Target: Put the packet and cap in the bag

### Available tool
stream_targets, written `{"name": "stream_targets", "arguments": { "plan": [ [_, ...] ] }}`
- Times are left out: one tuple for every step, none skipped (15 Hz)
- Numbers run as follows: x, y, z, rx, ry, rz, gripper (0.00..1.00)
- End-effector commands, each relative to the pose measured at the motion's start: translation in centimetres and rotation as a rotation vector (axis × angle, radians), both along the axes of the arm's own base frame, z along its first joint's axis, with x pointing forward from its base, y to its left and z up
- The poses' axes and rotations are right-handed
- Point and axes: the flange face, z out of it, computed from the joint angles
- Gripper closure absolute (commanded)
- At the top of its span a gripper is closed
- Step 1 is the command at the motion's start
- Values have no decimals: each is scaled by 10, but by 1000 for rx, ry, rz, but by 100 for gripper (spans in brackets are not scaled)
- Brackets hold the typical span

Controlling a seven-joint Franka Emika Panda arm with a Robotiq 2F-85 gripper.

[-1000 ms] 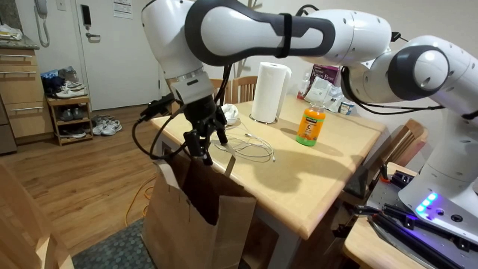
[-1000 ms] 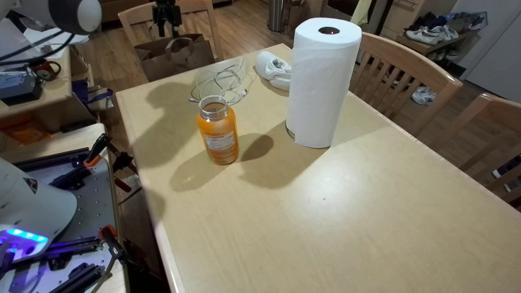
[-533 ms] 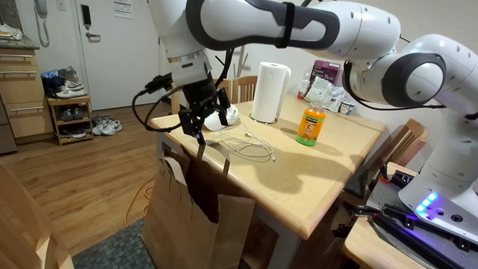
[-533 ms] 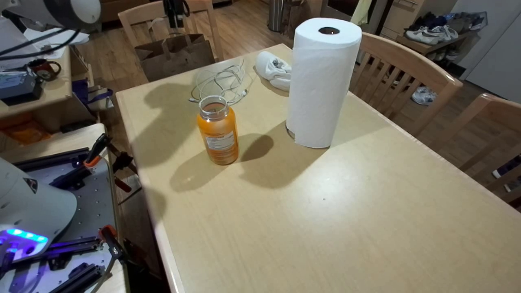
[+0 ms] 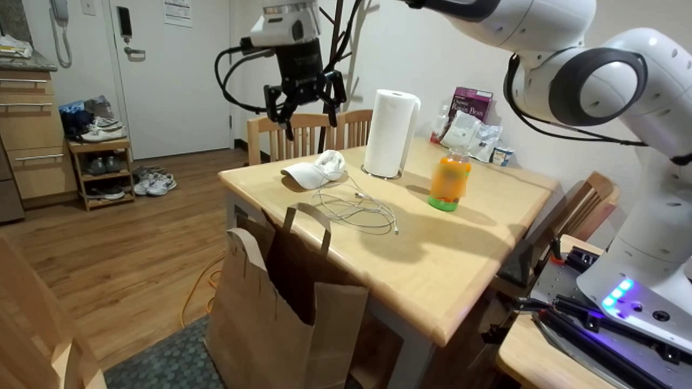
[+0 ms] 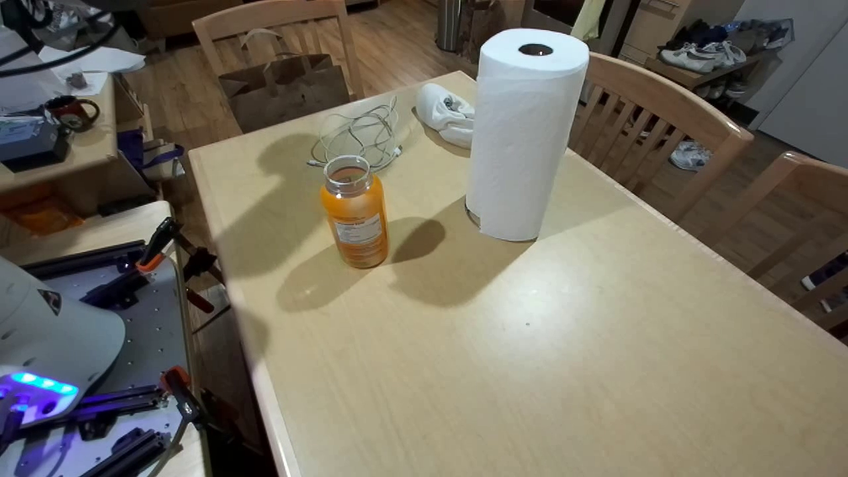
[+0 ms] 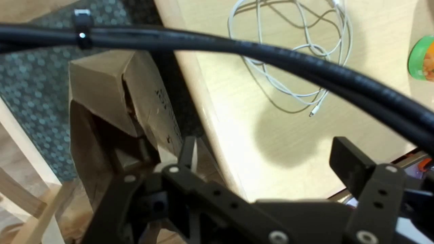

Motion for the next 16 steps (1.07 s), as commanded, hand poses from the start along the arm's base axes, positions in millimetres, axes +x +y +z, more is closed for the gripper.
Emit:
{"name": "stream_targets", "arguments": {
  "plan": [
    [9, -12, 5, 3, -8, -34, 0],
    [16, -20, 6, 6, -9, -55, 0],
    [19, -24, 6, 6, -8, -65, 0],
    [21, -28, 0, -96, -71, -81, 0],
    [26, -31, 0, -142, -116, -51, 0],
    [31, -34, 0, -178, -158, -47, 0],
    [37, -39, 0, -222, -198, -46, 0],
    [44, -44, -2, -262, -245, -52, 0],
    [50, -49, -3, -299, -291, -65, 0],
    [59, -57, -1, -324, -342, -87, 0],
    [67, -63, 0, -330, -392, -125, 0],
    [75, -74, 1, -256, -366, -171, 0],
    [82, -81, 0, -214, -360, -196, 0],
    [90, -89, 0, -171, -352, -211, 0],
    [97, -95, 1, -119, -345, -221, 0],
    [106, -104, 0, -76, -340, -229, 0]
  ]
}}
